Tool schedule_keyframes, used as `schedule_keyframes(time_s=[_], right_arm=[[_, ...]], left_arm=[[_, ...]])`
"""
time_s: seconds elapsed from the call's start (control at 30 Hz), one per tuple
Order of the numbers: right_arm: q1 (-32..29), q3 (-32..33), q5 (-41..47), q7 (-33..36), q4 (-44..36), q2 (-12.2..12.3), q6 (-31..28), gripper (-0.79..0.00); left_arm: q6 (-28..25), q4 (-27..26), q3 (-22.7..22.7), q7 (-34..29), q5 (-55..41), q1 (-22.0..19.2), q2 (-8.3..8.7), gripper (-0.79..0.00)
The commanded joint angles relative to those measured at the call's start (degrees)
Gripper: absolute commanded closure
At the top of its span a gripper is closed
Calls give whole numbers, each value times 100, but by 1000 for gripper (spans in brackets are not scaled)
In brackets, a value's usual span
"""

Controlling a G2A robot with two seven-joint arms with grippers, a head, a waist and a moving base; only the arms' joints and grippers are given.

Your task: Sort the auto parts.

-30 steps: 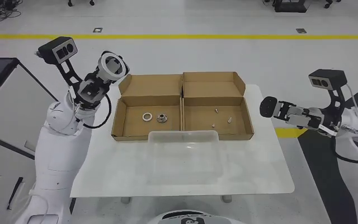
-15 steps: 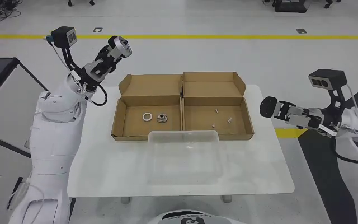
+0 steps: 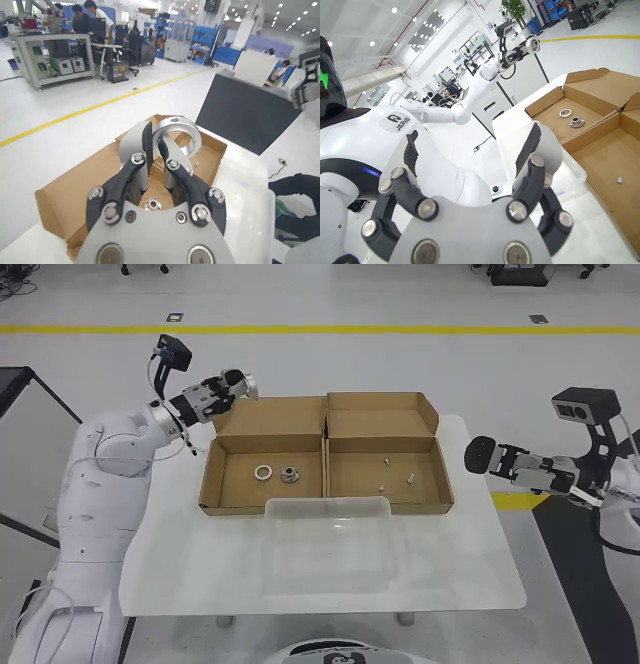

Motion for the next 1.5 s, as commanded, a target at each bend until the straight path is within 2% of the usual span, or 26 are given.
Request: schedule_keyframes(time_s=[0.0,0.27,0.4,0.67,0.83,1.1,1.47], right_arm=[[0,0,-1,0,0,0,0,-785],[0,0,-1,0,0,0,0,-785],[0,0,-1,0,0,0,0,-785],[0,0,-1,0,0,0,0,-785],[0,0,-1,0,0,0,0,-785],[0,0,-1,0,0,0,0,-785],[0,0,-1,0,0,0,0,-785]], left_arm=[[13,58,45,-39,207,-24,10,0],[-164,145,318,-144,1333,-213,57,0],[-446,273,685,-632,1934,-503,66,0],[-730,1023,1513,-1702,2119,-1227,-14,0],[-758,1544,1978,-2007,2375,-1591,-83,0],[-746,2286,2673,-2019,2174,-1883,-140,0],[-774,2747,3413,-1991,2302,-2092,-136,0]])
